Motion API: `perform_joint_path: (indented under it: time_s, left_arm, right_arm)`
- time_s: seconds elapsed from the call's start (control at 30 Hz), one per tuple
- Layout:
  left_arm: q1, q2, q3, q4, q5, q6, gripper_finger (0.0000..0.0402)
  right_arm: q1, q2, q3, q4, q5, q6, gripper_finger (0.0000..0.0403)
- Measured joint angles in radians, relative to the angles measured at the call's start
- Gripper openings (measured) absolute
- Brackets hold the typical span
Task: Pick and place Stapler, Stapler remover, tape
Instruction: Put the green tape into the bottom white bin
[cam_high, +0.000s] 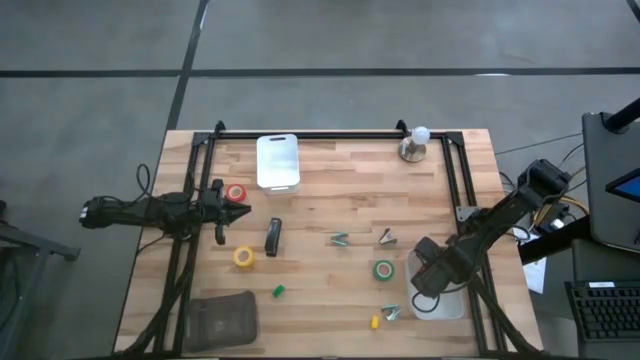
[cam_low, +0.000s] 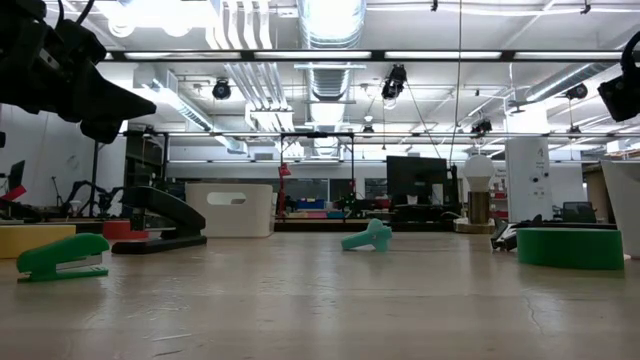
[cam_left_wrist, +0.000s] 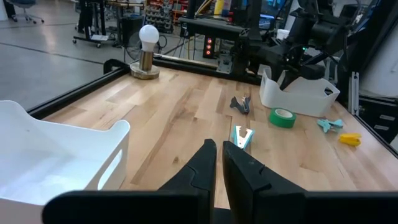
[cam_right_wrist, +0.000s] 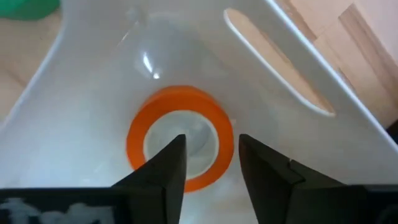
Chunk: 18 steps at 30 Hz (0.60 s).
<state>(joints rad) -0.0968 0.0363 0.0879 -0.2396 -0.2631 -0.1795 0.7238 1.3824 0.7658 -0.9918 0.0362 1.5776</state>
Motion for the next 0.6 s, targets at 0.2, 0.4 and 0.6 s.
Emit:
perform_joint_path:
  time_s: [0.2, 0.4, 0.6]
  left_arm:
    - [0.0, 0.0, 0.0, 0.0, 0.0, 0.0, 0.0032]
    - [0.0, 0.0, 0.0, 0.0, 0.0, 0.0, 0.0032]
    - [0.0, 0.0, 0.0, 0.0, 0.0, 0.0, 0.0032]
  right_arm:
    - [-0.002, -0.097, 0.0, -0.002, 0.018, 0.033, 0.0149]
    - [-0.002, -0.178, 0.044, 0.003, 0.141, 0.003, 0.0142]
    - [-0.024, -0.171, 0.163, 0.012, 0.337, -0.182, 0.0139]
